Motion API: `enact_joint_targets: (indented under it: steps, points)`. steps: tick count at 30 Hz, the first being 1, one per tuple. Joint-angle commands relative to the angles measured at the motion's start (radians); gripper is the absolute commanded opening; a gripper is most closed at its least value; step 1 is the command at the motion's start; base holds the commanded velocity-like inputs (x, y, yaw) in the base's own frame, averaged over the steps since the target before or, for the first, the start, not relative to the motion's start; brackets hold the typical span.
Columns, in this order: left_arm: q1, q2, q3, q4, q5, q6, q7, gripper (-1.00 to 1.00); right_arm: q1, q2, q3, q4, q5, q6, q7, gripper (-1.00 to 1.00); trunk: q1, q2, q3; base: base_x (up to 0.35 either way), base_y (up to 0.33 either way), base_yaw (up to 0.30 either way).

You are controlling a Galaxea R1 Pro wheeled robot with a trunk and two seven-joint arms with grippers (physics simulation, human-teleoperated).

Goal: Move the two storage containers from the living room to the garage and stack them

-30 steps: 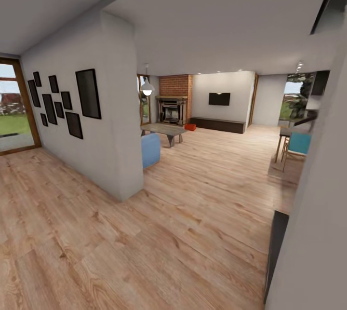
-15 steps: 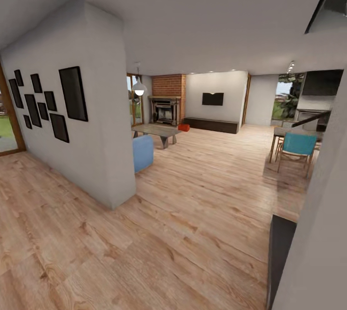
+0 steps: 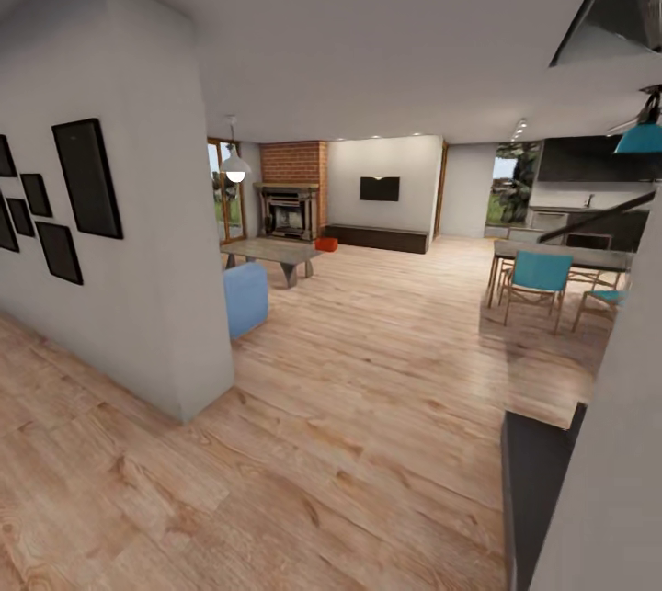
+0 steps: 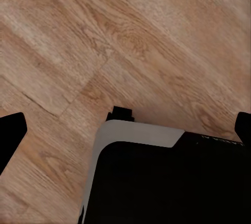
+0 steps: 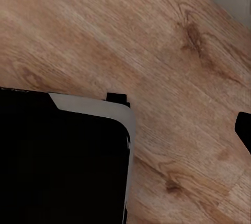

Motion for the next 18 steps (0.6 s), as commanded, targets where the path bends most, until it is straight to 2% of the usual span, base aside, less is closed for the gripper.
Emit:
enact_joint_targets:
  steps: [1,18]
  points:
    - [-0.001,0.000,0.005,0.000,0.004,0.000,0.001,1.00,-0.002,0.000,0.007,0.003,0.002,-0.006,0.002,1.00,0.001,-0.001,-0.002,0.319,0.179,-0.012]
    - [-0.001,0.000,0.005,0.000,0.003,0.000,0.001,1.00,-0.002,-0.001,0.008,0.003,0.004,-0.012,0.000,1.00,0.001,-0.001,-0.002,0.318,0.171,-0.002]
